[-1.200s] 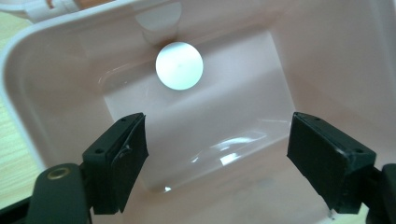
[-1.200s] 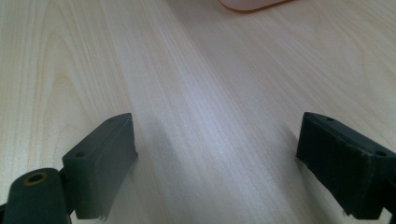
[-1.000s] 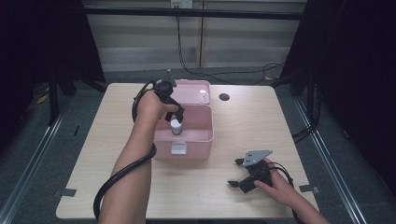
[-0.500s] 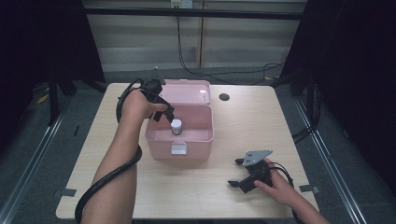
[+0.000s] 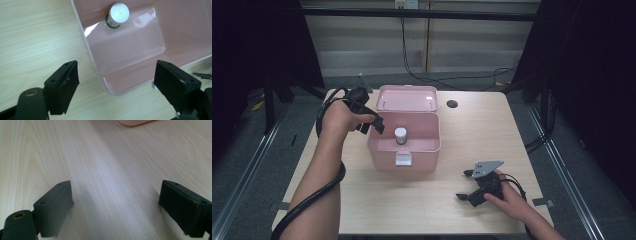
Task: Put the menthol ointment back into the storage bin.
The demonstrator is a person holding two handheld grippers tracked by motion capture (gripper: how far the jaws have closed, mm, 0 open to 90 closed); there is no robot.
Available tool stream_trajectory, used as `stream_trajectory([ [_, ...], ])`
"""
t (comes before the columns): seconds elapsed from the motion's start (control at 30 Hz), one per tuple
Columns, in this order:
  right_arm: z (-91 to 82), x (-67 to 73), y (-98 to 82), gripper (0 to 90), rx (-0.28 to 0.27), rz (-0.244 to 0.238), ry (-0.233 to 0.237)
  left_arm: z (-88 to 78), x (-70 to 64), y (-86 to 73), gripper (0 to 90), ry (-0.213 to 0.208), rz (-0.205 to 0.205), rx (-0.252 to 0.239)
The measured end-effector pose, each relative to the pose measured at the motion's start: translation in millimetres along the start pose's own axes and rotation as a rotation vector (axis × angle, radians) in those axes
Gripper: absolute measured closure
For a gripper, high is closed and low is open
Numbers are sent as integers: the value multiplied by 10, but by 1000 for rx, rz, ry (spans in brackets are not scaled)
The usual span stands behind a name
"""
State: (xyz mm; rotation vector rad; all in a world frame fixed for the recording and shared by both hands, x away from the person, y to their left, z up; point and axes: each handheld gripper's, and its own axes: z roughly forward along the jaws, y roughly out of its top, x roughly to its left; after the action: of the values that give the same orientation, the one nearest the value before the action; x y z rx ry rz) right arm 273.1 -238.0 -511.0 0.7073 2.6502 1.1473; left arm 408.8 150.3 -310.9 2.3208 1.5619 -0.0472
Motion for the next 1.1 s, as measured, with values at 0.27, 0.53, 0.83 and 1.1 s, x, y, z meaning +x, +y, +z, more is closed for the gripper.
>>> stream_trajectory([
  [0.27,1,-1,1,110,-2,0,-1,-62,139,-159,196,1,-8,-12],
  [0.53,1,-1,0,110,-2,0,-1,-63,260,-306,196,-6,-26,-20],
  [0.83,2,0,1,110,-3,0,-1,-65,447,-519,196,4,-33,-28],
  [1.1,2,-1,1,110,-3,0,-1,-12,546,-706,196,-13,-31,-34],
])
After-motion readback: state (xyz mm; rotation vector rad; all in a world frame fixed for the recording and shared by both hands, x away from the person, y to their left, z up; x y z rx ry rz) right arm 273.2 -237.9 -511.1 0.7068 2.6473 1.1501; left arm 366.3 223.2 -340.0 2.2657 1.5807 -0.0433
